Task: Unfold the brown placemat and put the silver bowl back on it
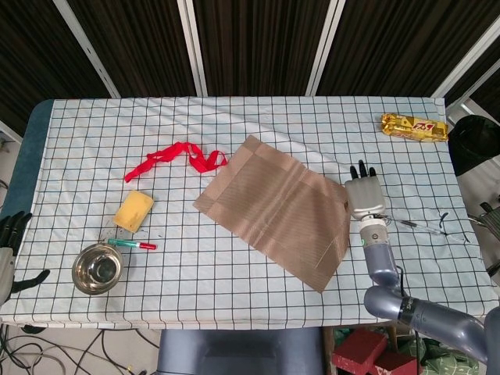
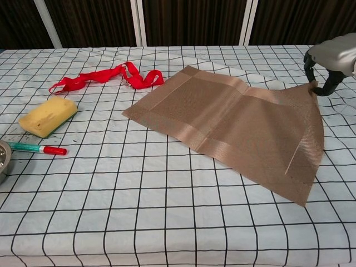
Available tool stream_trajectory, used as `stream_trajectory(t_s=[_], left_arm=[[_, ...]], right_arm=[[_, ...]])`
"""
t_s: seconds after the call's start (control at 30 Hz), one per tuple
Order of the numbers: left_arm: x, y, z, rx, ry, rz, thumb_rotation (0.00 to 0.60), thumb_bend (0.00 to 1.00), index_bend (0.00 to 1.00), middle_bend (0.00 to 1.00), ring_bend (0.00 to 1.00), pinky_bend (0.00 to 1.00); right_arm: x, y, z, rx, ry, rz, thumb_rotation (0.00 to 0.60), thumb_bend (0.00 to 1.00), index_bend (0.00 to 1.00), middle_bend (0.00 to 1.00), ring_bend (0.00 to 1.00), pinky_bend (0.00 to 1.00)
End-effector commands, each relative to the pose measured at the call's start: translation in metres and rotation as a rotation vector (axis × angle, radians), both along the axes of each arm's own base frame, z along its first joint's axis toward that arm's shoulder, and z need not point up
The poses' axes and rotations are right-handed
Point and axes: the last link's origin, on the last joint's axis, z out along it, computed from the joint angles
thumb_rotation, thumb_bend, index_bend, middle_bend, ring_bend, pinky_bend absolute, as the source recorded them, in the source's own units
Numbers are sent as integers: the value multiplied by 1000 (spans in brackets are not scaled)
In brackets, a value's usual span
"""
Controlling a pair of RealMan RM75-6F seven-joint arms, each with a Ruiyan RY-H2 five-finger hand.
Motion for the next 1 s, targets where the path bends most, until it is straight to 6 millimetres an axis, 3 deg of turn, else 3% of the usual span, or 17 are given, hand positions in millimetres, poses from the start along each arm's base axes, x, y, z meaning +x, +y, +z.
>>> stream_trajectory(t_s=[0.03,0.13,0.33,0.53,0.87,1.0], left_arm=[[1,0,-1,-4,1,-2,600,53,58,38,11,0],[2,-1,-3,-10,3,-7,600,53,58,38,10,0],[6,-2,-7,-22,5,-22,600,53,58,38,10,0],[12,-2,-9,-42,21,-44,600,53,57,37,10,0],[33,6,-21,-118,62,-96,600,53,56,31,11,0],[56,23,-32,-168,101,-174,600,53,86,47,11,4]], right_arm=[[-5,6,3,-9,4,-3,600,141,98,4,18,158],[-8,13,9,-28,-22,-8,600,116,1,0,14,158],[-17,40,33,-89,-134,-20,600,102,0,0,7,158],[-34,87,66,-150,-249,1,600,9,0,0,0,158],[-66,173,117,-262,-397,-6,600,15,0,0,0,158],[-82,206,131,-280,-409,-32,600,23,0,0,0,158]])
